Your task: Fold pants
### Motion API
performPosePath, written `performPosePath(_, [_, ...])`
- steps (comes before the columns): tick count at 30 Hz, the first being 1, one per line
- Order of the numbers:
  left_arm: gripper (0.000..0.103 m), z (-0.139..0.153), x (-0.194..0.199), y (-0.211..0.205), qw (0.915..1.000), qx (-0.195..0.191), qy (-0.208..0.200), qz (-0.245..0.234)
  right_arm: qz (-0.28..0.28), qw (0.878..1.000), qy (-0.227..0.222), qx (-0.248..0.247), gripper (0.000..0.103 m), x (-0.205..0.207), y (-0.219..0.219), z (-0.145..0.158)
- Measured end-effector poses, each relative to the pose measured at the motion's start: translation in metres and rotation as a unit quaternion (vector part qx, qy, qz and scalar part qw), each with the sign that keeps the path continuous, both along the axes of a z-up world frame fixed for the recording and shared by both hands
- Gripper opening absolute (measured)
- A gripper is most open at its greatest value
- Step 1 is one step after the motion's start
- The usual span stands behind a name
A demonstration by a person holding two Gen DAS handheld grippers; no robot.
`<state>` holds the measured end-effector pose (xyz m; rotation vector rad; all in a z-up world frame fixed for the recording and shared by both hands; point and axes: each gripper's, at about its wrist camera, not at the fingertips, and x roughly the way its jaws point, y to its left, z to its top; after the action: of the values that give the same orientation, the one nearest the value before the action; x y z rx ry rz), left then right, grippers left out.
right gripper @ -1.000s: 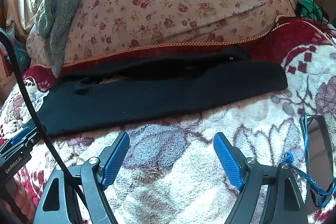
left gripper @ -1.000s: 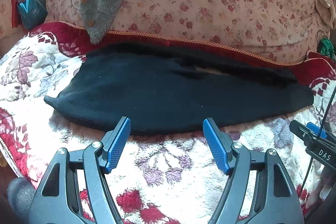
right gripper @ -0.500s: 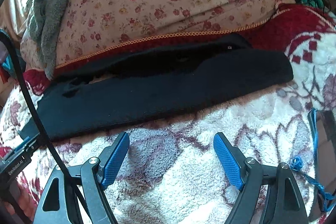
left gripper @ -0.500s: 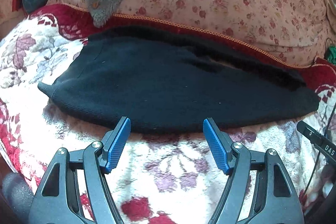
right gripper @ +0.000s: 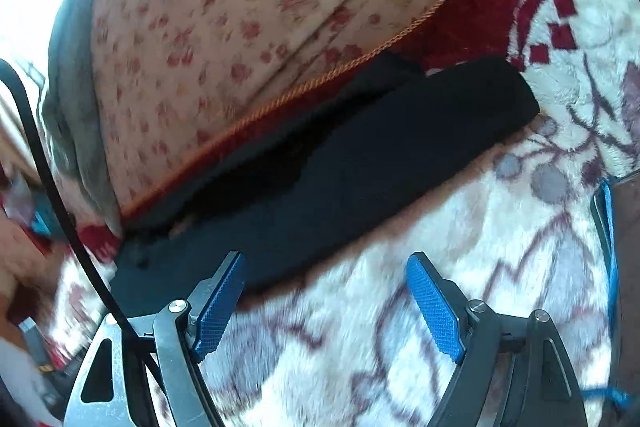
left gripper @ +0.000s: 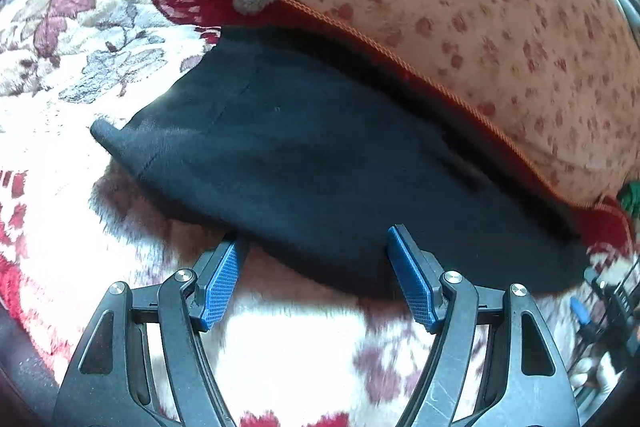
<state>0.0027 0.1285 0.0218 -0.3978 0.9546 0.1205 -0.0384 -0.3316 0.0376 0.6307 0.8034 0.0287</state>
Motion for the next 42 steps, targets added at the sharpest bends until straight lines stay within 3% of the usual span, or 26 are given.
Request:
performPosePath(3, [0.072, -0.003, 0.011, 0.016, 0.9993, -0.032, 0.003, 0.019, -0.013, 0.998, -0.01, 0.053, 0.081, 0.009, -0.02, -0.005])
performPosePath(7, [0.072, -0.004, 0.019, 0.036, 0.9958, -0.086, -0.001, 0.032, -0.035, 0.997, -0.013, 0.065, 0.08, 0.022, -0.038, -0.005])
performPosePath(13, [0.072, 0.0, 0.042, 0.036, 0.9952, -0.093, -0.002, 0.031, -0.069, 0.994, -0.031, 0.076, 0.078, 0.042, -0.063, -0.009])
performPosePath(14, [0.072, -0.001, 0.046, 0.033, 0.9958, -0.087, -0.003, 0.028, -0.076, 0.994, -0.037, 0.072, 0.071, 0.044, -0.066, -0.01])
performPosePath(15, [0.071, -0.001, 0.049, 0.031, 0.9961, -0.084, -0.004, 0.026, -0.081, 0.994, -0.038, 0.067, 0.058, 0.046, -0.068, -0.011])
performPosePath(17, [0.048, -0.005, 0.056, 0.03, 0.9967, -0.077, 0.0, 0.025, -0.095, 0.993, -0.034, 0.067, 0.039, 0.046, -0.076, -0.016])
performPosePath(18, [0.026, -0.008, 0.058, 0.031, 0.9969, -0.074, 0.006, 0.028, -0.103, 0.991, -0.036, 0.079, 0.032, 0.045, -0.081, -0.019])
performPosePath(22, [0.012, -0.011, 0.057, 0.041, 0.994, -0.104, 0.011, 0.032, -0.098, 0.989, -0.049, 0.096, 0.017, 0.039, -0.088, -0.02])
performPosePath(31, [0.01, 0.014, 0.031, 0.044, 0.9959, -0.089, 0.005, 0.009, -0.07, 0.992, -0.067, 0.083, 0.006, 0.011, -0.076, 0.003])
performPosePath(38, [0.01, 0.025, -0.006, 0.078, 0.996, -0.088, 0.015, 0.007, -0.036, 0.996, -0.057, 0.066, 0.006, -0.029, -0.046, 0.015])
performPosePath(42, [0.01, 0.032, -0.032, 0.099, 0.9968, -0.077, 0.018, 0.007, -0.01, 0.995, -0.054, 0.082, 0.006, -0.05, -0.026, 0.019])
